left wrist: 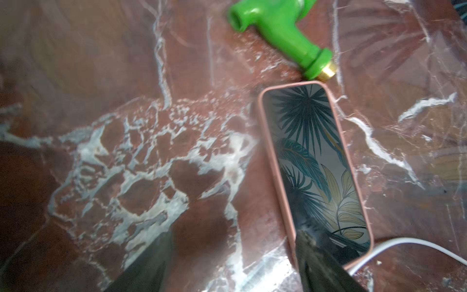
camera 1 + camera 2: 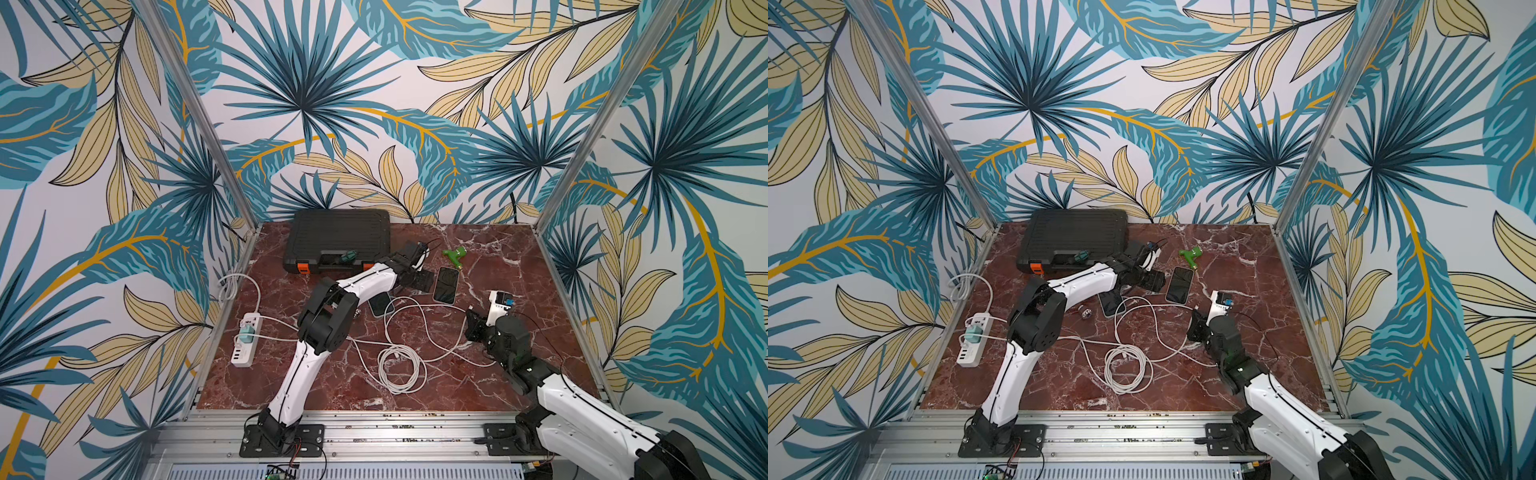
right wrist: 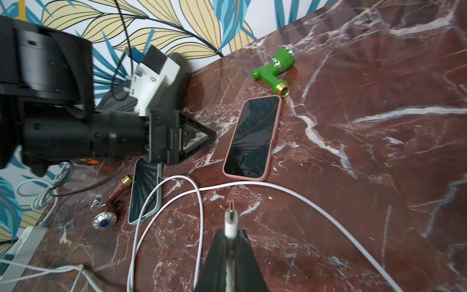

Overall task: Plug the charging cable into the phone
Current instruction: Pick up the phone at the center of the board.

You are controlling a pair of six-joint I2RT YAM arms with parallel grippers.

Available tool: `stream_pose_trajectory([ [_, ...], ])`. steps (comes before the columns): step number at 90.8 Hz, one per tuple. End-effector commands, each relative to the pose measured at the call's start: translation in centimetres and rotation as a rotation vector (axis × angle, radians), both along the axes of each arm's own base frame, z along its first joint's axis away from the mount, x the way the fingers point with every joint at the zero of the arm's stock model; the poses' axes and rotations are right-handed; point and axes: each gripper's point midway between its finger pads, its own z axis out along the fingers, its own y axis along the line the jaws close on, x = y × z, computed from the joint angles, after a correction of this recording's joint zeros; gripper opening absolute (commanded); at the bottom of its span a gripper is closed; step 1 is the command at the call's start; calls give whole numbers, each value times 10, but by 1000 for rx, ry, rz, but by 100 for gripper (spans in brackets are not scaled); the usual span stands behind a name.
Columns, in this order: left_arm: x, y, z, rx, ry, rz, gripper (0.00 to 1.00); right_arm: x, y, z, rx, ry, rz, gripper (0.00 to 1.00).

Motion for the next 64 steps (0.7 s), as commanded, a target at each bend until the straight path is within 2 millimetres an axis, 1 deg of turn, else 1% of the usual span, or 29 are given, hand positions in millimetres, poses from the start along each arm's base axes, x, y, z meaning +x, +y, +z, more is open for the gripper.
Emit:
stream_pose_trajectory([
  [1,-9,-18,16,65,-17,25,88,0,-18,-5,-5,39,-91,0],
  [5,-12,-22,15,91,-19,27,97,0,-17,-5,1,41,-86,0],
  [9,-14,-27,19,98,-27,30,99,-1,-15,-6,4,45,-76,0],
  [10,-15,-28,11,109,-17,29,100,-1,-15,-6,4,46,-74,0],
  [13,-18,-31,1,125,-3,25,100,-1,-15,-7,5,49,-71,0],
  [20,-22,-33,-11,165,14,26,100,-2,-13,-9,8,54,-64,0],
  [27,-26,-35,-20,204,32,25,100,-2,-13,-10,15,50,-60,0],
  [30,-24,-34,-20,231,17,42,100,-2,-12,-10,18,47,-54,0],
  [36,-25,-36,-24,257,17,46,100,-3,-10,-12,18,51,-46,0],
  [46,-23,-36,-26,266,12,81,100,-5,-10,-18,9,66,-36,0],
  [48,-23,-37,-27,262,15,89,100,-2,-8,-13,22,45,-34,0],
  [51,-23,-36,-28,257,19,103,100,-2,-7,-11,28,39,-30,0],
  [64,-25,-44,-27,213,34,118,100,-2,-6,-12,26,39,-21,0],
])
